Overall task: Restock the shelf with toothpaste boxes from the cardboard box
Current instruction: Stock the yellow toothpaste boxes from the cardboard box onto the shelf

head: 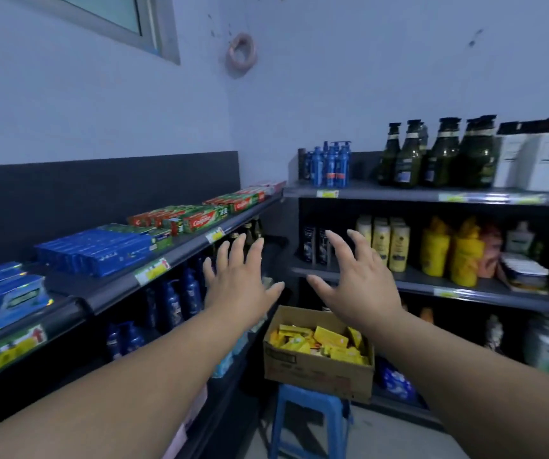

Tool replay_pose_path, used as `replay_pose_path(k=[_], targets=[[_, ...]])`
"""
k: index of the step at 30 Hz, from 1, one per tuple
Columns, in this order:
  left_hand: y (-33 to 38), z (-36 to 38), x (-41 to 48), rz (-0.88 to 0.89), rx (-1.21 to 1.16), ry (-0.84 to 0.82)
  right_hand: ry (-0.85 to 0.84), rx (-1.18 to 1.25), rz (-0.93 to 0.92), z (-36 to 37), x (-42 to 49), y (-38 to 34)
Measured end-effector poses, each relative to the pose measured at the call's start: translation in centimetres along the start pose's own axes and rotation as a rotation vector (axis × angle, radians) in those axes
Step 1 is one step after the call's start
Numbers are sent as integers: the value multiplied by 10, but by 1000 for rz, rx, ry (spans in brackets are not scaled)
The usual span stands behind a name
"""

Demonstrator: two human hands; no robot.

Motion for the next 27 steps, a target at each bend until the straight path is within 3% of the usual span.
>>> replay_pose_path(k=[7, 17, 27], targets=[[32, 63, 65, 72, -80, -42, 15, -76, 106, 32, 42, 62], [17, 179, 199, 128, -118, -119, -42, -132, 238, 136, 153, 121], [47, 264, 287, 162, -117, -133, -84, -215, 233, 200, 227, 185]])
Point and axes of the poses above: each hand's wrist, its own x-axis towards the middle knuckle, its own z-axis out of the palm, y = z × x, the point moved 10 cm from there along x, towards the middle knuckle, and after that the axes turned 13 degrees about x, right-handed, at the moved point
